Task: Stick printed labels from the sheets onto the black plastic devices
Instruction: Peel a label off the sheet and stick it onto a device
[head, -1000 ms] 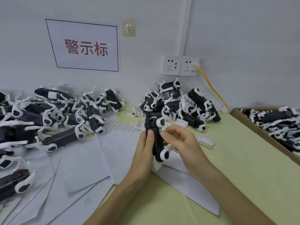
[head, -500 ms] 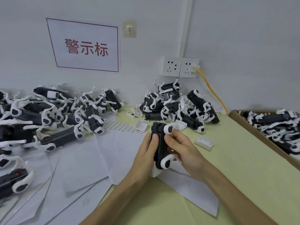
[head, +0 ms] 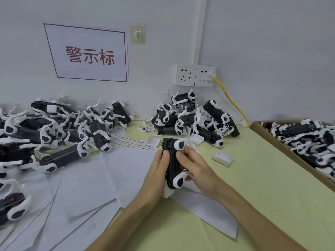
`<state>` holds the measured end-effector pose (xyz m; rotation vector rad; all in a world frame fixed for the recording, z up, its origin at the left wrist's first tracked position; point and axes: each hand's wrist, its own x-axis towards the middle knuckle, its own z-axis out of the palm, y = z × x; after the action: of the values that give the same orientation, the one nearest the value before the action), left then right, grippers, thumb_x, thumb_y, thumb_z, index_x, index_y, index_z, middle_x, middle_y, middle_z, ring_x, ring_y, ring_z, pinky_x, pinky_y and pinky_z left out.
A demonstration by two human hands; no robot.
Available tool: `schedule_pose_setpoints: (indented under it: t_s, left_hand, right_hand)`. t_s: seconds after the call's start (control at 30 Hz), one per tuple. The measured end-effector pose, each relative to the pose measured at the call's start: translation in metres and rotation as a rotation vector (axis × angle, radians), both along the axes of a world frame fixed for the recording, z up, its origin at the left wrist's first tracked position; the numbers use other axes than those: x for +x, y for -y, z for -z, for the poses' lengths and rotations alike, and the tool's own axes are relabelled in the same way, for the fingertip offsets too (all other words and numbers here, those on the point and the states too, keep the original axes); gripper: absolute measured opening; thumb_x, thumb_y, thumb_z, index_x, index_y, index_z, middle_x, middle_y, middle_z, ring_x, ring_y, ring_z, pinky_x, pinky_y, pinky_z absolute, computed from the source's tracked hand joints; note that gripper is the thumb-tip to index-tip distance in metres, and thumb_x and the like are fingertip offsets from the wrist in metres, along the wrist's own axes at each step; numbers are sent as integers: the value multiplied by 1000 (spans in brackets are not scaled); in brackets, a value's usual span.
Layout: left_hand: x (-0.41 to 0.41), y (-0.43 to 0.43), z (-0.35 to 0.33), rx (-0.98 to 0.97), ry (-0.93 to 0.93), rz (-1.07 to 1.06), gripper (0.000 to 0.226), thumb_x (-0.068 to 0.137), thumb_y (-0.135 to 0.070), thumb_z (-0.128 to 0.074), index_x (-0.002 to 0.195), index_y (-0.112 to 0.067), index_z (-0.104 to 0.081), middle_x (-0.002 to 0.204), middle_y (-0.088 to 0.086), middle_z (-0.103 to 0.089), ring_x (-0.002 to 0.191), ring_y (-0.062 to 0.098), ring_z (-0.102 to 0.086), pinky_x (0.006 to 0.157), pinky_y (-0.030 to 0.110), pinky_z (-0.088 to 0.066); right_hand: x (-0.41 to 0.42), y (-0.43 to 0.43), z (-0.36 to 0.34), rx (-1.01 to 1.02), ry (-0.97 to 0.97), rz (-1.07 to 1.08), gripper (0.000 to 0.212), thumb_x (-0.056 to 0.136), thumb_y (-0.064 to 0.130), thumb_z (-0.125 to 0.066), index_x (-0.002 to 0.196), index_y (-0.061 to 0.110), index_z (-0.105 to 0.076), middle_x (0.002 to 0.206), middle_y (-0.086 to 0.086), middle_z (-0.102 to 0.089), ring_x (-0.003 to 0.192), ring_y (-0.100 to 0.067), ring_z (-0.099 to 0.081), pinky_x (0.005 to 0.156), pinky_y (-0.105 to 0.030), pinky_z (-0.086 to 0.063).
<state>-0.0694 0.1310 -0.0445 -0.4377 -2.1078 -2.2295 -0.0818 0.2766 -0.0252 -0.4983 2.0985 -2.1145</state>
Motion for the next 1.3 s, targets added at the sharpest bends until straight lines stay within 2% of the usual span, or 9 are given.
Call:
schedule_pose_setpoints:
  t_s: [0.17,0.37,0.57,0.7,0.83,0.93,1.1,1.23,1.3]
  left_hand:
    - [-4,2,-1,40,97,32,72,87,-75,-40,120,-15,-64,109,17,-73,106,34,-70,96,52,-55]
    - [-9,6,-7,124,224,21,71,86,-76,-44,107,-15,-75,102,16,-76,90,26,-74,72,35,-58]
    - [-11,5,-10,195,271,97,61,77,-81,-57,98,-27,-78,87,9,-73,84,31,-74,71,39,-59]
    - [-15,2,-5,237,282,100,64,71,-84,-62,95,-28,-80,85,7,-73,83,30,-74,88,49,-50]
    - [-18,5,-8,254,363,121,60,80,-65,-60,102,-12,-78,81,11,-70,66,31,-70,71,38,-55]
    - [-13,-1,-14,290,522,223,68,81,-51,-59,112,8,-70,76,20,-70,53,31,-65,50,31,-55]
    - [-12,10,-11,117,632,373,93,82,-74,-38,103,8,-76,103,33,-70,68,34,-69,64,38,-51]
    - [-9,17,-11,264,704,396,95,90,-74,-29,111,8,-74,89,31,-69,68,38,-68,56,36,-54]
    - [-8,18,-11,407,679,307,82,98,-67,-29,122,2,-66,102,30,-70,75,38,-72,60,40,-61]
  right_hand:
    - [-1,-6,-1,22,-34,-83,28,95,29,-55,93,4,-42,70,2,-43,60,-10,-40,58,-23,-36]
    - [-1,-9,-11,94,-226,21,10,87,20,-64,90,10,-63,80,3,-62,71,-10,-54,65,-23,-44]
    - [-3,-16,-14,16,-392,244,27,86,18,-64,60,13,-59,51,12,-48,49,-5,-39,52,-13,-33]
    - [-8,-26,-22,-187,-269,310,47,86,23,-64,43,23,-44,45,7,-31,43,-11,-21,47,-26,-17]
    - [-12,-44,-30,-144,-277,254,9,83,25,-65,79,26,-73,72,0,-63,68,-13,-56,64,-22,-43]
    - [-13,-49,-27,152,-206,23,38,88,31,-63,126,30,-68,128,5,-68,118,-10,-61,91,-19,-47]
    - [-11,-63,-28,382,-36,-137,33,97,23,-63,129,16,-68,128,0,-69,114,-8,-63,91,-17,-46]
    - [-14,-82,-27,365,113,-185,37,95,23,-69,131,18,-62,127,-17,-63,98,-37,-65,71,-26,-54]
    - [-17,-87,-26,271,197,-85,41,88,36,-72,123,18,-63,114,-11,-66,81,-33,-66,61,-27,-54]
